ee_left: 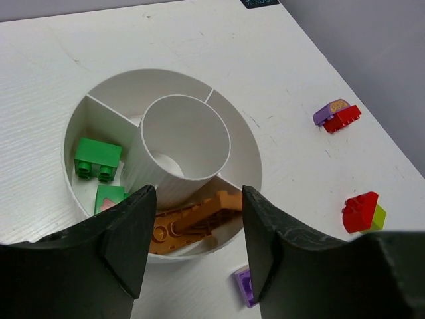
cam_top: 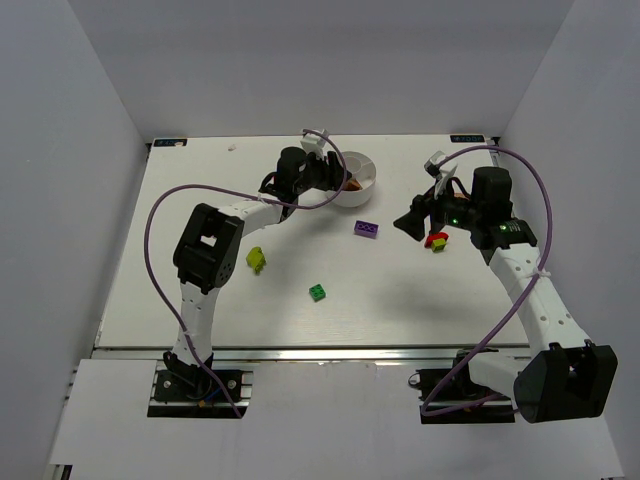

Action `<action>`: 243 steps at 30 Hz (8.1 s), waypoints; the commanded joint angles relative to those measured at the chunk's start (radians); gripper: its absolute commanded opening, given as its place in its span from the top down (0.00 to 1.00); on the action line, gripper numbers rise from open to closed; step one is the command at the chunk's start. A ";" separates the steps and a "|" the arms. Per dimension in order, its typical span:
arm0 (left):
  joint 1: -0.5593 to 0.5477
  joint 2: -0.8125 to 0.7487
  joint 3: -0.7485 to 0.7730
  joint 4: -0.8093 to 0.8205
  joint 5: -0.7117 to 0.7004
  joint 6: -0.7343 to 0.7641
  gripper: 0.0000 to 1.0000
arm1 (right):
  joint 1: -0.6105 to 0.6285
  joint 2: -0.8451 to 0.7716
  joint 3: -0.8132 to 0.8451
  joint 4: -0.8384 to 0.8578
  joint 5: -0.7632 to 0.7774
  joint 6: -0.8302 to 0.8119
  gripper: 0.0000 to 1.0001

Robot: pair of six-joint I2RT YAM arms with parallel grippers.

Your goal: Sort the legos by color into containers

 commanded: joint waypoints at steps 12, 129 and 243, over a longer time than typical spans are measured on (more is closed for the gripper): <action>0.002 -0.294 -0.131 -0.022 -0.013 -0.001 0.67 | -0.008 -0.003 0.060 -0.268 -0.247 -0.383 0.31; 0.128 -1.611 -0.840 -0.948 -0.544 -0.466 0.21 | 0.322 1.092 1.089 0.140 0.291 -0.160 1.00; 0.130 -1.275 -0.850 -0.580 -0.088 -0.527 0.15 | -0.202 0.551 -0.030 0.147 0.413 -0.078 0.64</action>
